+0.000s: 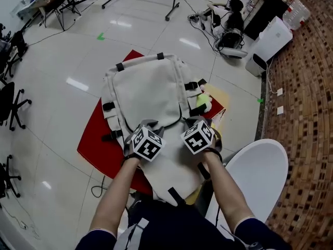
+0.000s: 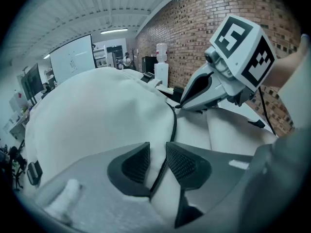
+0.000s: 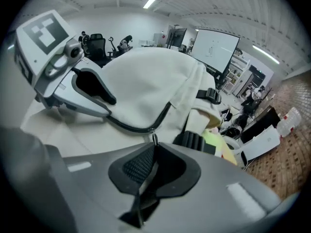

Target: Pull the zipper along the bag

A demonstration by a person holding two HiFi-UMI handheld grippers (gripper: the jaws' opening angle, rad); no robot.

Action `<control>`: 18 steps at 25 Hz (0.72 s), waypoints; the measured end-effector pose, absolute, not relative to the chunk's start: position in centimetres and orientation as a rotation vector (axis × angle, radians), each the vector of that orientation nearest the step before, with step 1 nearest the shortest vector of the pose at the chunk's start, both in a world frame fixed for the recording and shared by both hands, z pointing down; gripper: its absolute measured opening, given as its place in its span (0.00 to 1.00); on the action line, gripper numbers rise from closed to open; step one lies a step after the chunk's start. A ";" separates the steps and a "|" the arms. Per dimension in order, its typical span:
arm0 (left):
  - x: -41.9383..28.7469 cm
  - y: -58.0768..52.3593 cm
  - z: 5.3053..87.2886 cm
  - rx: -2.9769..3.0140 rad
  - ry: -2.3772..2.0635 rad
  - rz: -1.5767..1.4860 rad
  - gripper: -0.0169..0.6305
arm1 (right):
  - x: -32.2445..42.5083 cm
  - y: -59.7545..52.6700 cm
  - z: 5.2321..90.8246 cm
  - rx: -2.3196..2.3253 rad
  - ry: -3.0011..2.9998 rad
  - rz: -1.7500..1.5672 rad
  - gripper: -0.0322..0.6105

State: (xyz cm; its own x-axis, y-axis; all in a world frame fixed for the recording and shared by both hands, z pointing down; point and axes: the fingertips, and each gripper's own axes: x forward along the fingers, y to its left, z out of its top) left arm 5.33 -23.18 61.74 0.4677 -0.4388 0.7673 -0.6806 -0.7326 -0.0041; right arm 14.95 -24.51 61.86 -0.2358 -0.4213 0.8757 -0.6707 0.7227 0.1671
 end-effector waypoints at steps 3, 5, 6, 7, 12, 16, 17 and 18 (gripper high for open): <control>5.2 -23.3 62.1 2.411 -0.953 1.117 0.20 | 15.2 -25.6 61.2 0.821 -1.857 0.245 0.09; 5.2 -23.2 62.4 2.405 -0.949 1.107 0.20 | 15.2 -26.4 61.0 0.810 -1.857 0.222 0.10; 5.1 -23.2 62.5 2.401 -0.946 1.100 0.20 | 15.2 -26.8 60.8 0.810 -1.856 0.208 0.10; 5.1 -23.2 62.6 2.396 -0.944 1.090 0.20 | 15.2 -27.3 60.6 0.816 -1.853 0.193 0.09; 4.7 -23.0 62.9 2.373 -0.952 1.033 0.19 | 15.0 -30.0 59.4 0.836 -1.852 0.144 0.09; 4.6 -22.9 62.9 2.364 -0.953 1.014 0.19 | 14.6 -31.4 59.3 0.831 -1.862 0.134 0.09; 4.6 -22.8 62.9 2.364 -0.953 1.010 0.19 | 14.5 -31.6 59.3 0.830 -1.867 0.135 0.09; 4.6 -22.8 62.9 2.364 -0.952 1.008 0.19 | 14.4 -31.8 59.3 0.829 -1.875 0.136 0.09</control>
State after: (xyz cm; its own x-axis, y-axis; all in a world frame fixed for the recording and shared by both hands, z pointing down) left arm 4.55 -22.78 62.88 0.5086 -0.4318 0.7449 -0.7187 -0.6893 0.0912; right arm 14.41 -31.82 59.33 -0.2269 -0.4807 0.8470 -0.5980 0.7552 0.2684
